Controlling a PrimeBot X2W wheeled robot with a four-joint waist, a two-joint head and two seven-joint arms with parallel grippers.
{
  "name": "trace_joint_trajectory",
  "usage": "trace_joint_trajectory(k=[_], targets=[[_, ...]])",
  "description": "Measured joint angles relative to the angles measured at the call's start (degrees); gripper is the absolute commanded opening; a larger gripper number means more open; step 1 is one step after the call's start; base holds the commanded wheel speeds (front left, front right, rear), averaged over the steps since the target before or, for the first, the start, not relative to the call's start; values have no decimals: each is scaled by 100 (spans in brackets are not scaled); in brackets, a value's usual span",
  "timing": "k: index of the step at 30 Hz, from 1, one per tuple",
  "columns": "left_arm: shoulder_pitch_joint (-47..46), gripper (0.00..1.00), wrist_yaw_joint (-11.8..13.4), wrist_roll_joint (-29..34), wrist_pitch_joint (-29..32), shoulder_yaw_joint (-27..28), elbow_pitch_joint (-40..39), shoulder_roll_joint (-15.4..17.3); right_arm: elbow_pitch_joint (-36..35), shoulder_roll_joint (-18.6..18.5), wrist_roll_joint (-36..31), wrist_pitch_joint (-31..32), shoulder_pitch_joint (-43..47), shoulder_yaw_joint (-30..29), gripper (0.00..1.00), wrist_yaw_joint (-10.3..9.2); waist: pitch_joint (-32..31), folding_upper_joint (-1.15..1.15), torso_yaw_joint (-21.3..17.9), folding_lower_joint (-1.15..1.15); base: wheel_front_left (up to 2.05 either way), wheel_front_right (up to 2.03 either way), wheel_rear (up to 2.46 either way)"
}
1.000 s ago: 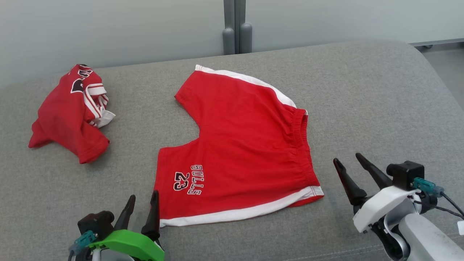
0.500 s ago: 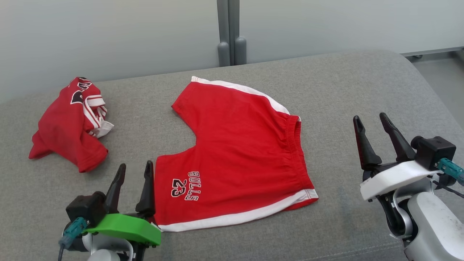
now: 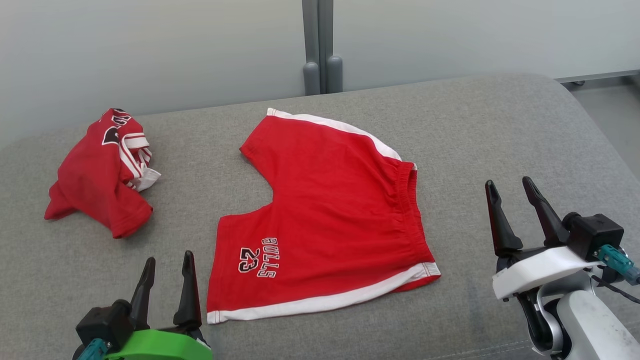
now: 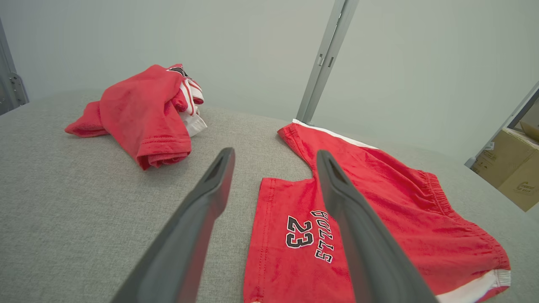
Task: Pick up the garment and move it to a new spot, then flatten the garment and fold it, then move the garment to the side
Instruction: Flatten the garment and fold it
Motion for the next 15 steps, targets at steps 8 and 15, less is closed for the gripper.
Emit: trace_joint_trajectory(k=[8, 15], targets=[[281, 100, 2, 18, 0, 75, -142, -30, -33, 53, -91, -1, 199, -3, 100, 0, -49, 0, 45, 0, 0, 0, 0], [409, 100, 8, 101, 0, 96, -296, -78, -97, 120, -164, -1, 316, -4, 100, 1, -102, 0, 68, 0, 0, 0, 0]])
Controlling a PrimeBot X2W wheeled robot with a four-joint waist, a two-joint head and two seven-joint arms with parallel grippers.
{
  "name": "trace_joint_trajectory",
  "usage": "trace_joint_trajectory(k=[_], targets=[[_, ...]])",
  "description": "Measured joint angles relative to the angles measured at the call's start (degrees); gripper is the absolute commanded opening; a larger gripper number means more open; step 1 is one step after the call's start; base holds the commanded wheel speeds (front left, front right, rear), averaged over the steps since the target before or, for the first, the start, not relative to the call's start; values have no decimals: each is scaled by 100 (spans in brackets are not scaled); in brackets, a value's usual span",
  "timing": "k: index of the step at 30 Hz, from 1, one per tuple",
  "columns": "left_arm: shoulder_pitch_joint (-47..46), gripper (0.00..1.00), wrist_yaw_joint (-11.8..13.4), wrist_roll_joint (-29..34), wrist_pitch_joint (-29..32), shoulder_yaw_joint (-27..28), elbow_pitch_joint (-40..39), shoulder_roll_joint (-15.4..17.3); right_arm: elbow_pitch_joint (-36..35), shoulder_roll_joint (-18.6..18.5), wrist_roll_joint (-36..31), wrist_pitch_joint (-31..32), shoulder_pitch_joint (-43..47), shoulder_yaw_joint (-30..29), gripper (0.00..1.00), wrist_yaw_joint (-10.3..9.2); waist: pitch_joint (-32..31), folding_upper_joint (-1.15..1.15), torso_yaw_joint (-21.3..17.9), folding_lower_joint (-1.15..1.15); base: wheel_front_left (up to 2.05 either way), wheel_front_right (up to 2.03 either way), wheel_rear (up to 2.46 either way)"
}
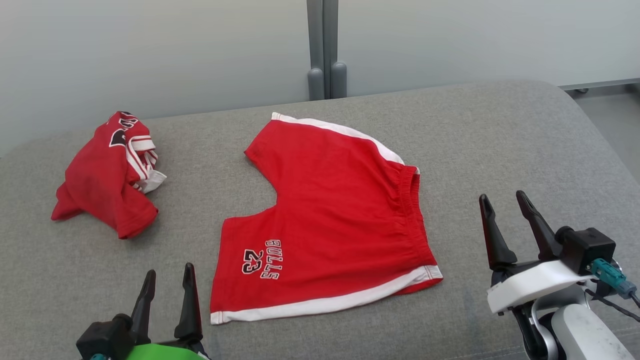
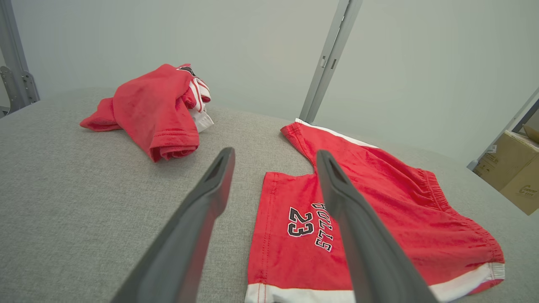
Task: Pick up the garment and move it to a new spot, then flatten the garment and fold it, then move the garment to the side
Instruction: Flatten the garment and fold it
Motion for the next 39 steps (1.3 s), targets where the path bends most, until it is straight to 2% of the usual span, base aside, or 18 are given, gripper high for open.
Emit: trace_joint_trajectory(k=[17, 21, 27, 34, 39], targets=[[196, 100, 0, 63, 0, -2, -156, -31, -74, 55, -127, 0, 123, -45, 100, 23, -29, 0, 5, 0, 0, 0, 0], [276, 100, -26, 78, 0, -78, -56, -31, -14, 53, -127, 0, 199, 9, 100, 120, -15, 0, 13, 0, 0, 0, 0], [369, 100, -264, 85, 131, -409, 396, -2, 272, -24, -186, 1, 232, 276, 100, 326, 24, 0, 23, 0, 0, 0, 0], [347, 100, -472, 197, 430, -634, 883, 203, 468, -149, -280, 58, 223, 492, 100, 564, 126, 0, 25, 0, 0, 0, 0], [54, 100, -567, 334, 538, -648, 1294, 357, 531, -151, -288, 58, 196, 535, 100, 621, 244, 0, -3, 0, 0, 0, 0]])
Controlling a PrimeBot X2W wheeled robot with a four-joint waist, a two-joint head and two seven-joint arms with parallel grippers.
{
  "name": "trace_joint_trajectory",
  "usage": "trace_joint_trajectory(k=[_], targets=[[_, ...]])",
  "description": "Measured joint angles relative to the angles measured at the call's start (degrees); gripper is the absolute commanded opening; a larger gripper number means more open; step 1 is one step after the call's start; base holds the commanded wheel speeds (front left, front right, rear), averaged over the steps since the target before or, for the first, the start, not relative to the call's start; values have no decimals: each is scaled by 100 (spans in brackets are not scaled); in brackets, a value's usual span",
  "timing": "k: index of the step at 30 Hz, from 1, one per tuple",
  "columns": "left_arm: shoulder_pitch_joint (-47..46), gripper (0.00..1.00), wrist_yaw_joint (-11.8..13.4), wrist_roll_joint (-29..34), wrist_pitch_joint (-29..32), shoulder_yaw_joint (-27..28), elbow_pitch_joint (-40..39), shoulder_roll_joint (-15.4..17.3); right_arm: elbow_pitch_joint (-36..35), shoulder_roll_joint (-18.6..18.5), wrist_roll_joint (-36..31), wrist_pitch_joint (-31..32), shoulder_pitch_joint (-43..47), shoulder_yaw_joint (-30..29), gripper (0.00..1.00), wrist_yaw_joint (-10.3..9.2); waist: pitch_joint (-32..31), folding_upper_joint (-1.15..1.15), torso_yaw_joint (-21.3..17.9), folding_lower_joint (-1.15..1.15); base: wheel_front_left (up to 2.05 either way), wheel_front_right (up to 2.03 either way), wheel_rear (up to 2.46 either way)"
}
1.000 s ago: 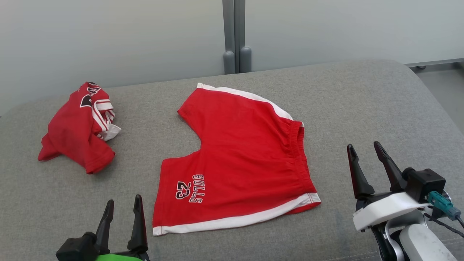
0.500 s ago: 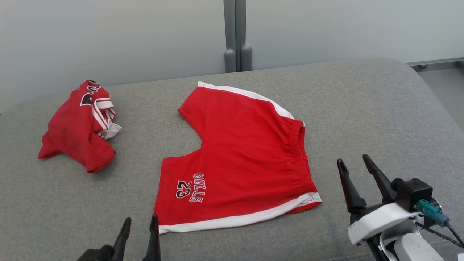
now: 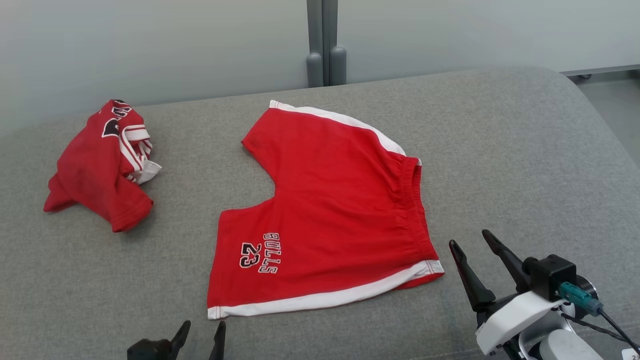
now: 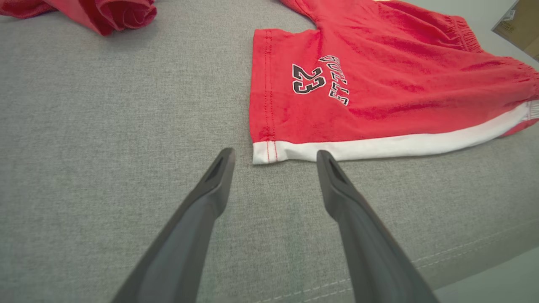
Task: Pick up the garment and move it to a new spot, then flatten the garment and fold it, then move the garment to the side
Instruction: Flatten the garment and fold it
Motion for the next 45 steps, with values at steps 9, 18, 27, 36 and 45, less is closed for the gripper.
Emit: trace_joint_trajectory(k=[9, 18, 27, 36, 45], targets=[[-497, 100, -49, 109, 144, -114, 463, 25, 90, 7, -8, 0, -210, 25, 100, 97, 244, 0, -79, 0, 0, 0, 0], [-841, 100, -104, 108, 143, -115, 958, -66, 252, 7, -33, -1, -354, -10, 100, 107, 419, 0, -166, 0, 0, 0, 0], [-1003, 26, -249, 108, 63, -185, 1221, -104, 432, 15, -33, -7, -355, -9, 100, 148, 438, 0, -149, 0, 0, 0, 0], [-1213, 0, -296, 108, -143, -210, 1495, -212, 651, 16, -32, -5, -431, 116, 100, 301, 430, 0, -102, 0, 0, 0, 0], [-1329, 0, -307, 108, -333, -179, 1445, -240, 1110, -140, -36, 281, -469, 558, 100, 450, 476, 0, 10, 0, 0, 0, 0]])
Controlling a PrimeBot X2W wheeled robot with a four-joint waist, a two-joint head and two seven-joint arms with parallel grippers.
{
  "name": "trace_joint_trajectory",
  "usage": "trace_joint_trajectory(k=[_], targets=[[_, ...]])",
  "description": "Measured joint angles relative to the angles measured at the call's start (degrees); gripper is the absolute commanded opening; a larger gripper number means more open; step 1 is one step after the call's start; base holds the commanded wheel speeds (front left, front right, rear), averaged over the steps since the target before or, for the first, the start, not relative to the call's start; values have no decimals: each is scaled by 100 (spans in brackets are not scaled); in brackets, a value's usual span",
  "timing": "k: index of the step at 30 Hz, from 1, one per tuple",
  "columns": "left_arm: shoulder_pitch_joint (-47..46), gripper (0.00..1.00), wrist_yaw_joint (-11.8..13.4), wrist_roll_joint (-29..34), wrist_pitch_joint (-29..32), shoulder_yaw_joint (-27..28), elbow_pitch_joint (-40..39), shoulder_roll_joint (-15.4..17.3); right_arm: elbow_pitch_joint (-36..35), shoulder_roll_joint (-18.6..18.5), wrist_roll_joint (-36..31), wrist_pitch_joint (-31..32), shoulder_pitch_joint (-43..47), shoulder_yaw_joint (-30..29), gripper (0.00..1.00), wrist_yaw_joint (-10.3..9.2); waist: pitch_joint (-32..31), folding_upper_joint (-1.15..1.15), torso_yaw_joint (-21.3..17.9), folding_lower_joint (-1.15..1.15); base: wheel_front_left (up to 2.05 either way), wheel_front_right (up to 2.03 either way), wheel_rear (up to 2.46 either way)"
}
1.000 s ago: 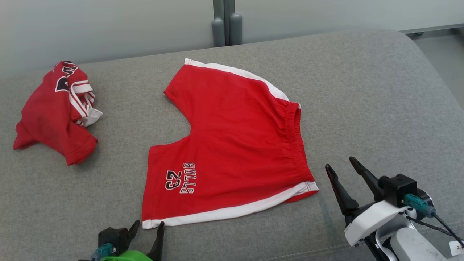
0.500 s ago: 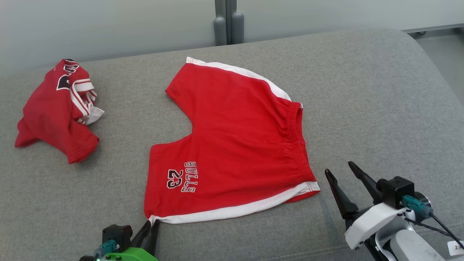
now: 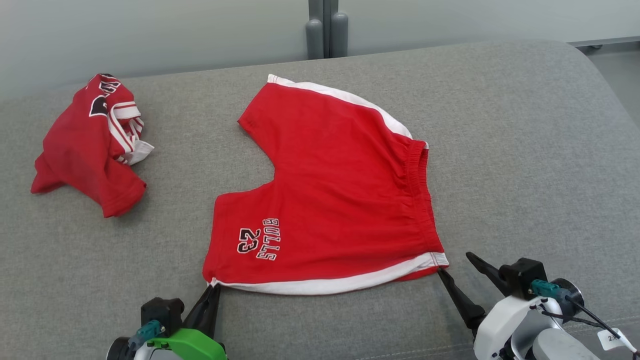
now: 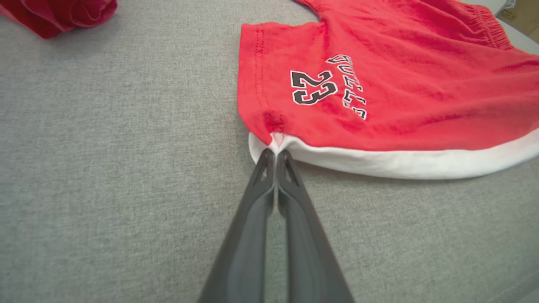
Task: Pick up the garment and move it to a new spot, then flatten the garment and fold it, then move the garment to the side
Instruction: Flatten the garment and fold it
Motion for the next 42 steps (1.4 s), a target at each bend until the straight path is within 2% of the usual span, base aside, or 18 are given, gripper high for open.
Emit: trace_joint_trajectory(k=[10, 11, 12, 13, 17, 18, 20, 25, 32, 42], targets=[[-19, 0, -97, 0, -82, -190, 22, -55, 524, -55, -119, 304, -530, 355, 98, 80, 84, 0, 274, 0, 0, 0, 0], [-27, 0, -101, 0, -87, -198, 29, -64, 571, -56, -119, 327, -542, 392, 85, 101, 87, 0, 300, 0, 0, 0, 0], [-43, 0, -101, 0, -87, -204, 37, -68, 612, -52, -109, 331, -567, 425, 62, 101, 89, 0, 325, 0, 0, 0, 0], [-69, 0, -102, 0, -88, -211, 44, -69, 644, -49, -94, 364, -597, 448, 47, 101, 88, 0, 348, 0, 0, 0, 0], [-102, 0, -102, 0, -131, -189, 45, -75, 723, -21, -54, 377, -713, 559, 26, 101, 64, 0, 390, 0, 0, 0, 0], [-102, 0, -102, -1, -131, -182, 45, -77, 733, -15, -21, 376, -731, 573, 15, 102, 57, 0, 392, 0, 0, 0, 0], [-102, 0, -102, -9, -137, -158, 48, -87, 784, -15, 49, 365, -742, 593, 0, 102, 34, 0, 392, 0, 0, 0, 0], [-101, 0, -102, -100, -158, -31, -23, -135, 787, -13, 214, 92, -742, 612, 0, 109, -77, 0, 376, 0, 0, 0, 0], [-90, 0, -147, -212, -188, 153, -524, -159, 449, -26, 516, -241, -735, 378, 0, 109, -293, 0, 361, 0, 0, 0, 0], [208, 0, -154, -154, -189, 348, -1992, -172, -162, -388, 531, -300, -459, 18, 0, 109, -666, 0, 388, 0, 0, 0, 0]])
